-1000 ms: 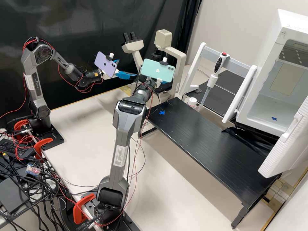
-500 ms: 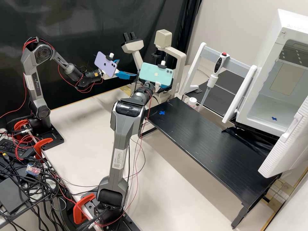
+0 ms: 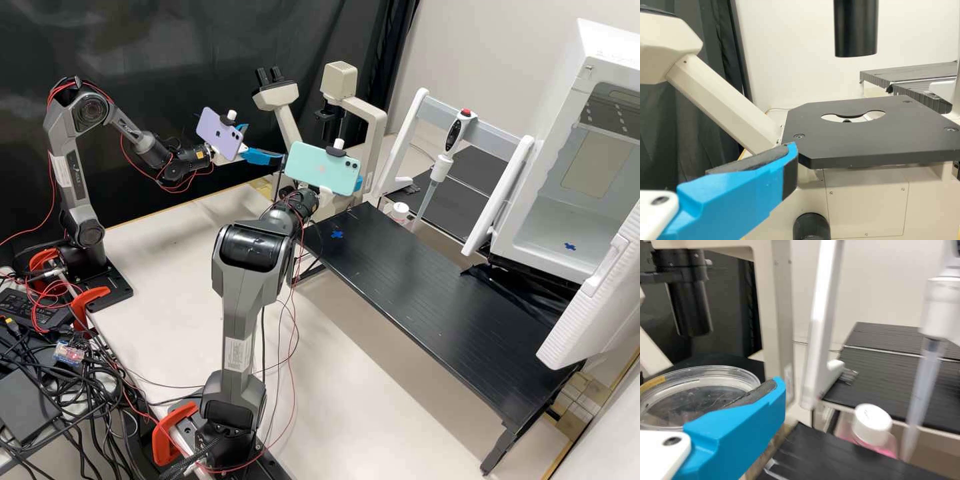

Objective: Move the petri dish to the bench

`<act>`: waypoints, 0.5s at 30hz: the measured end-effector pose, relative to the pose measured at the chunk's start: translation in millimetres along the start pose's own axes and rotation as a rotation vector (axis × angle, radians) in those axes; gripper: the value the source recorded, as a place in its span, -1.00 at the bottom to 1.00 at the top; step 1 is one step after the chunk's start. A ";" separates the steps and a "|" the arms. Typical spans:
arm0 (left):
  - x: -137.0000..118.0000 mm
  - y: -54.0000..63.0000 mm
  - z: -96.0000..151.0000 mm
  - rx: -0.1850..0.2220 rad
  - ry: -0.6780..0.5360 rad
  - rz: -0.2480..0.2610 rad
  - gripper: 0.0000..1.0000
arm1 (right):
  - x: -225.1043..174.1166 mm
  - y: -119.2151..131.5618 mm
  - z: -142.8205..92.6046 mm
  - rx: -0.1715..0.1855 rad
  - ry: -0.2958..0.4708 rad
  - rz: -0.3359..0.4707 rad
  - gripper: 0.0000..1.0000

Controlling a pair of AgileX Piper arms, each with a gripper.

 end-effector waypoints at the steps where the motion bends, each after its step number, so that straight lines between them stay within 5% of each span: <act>1: 0.0 0.0 0.0 0.000 0.000 0.000 1.00 | -6.2 0.0 3.5 0.002 -0.008 0.003 -1.00; 4: 0.0 0.0 0.0 0.000 0.000 0.000 1.00 | -20.1 -0.5 11.5 0.005 -0.027 0.007 -1.00; 15: 0.0 0.0 0.0 0.000 0.000 0.000 1.00 | -60.6 -8.8 35.9 -0.081 -0.062 0.032 -1.00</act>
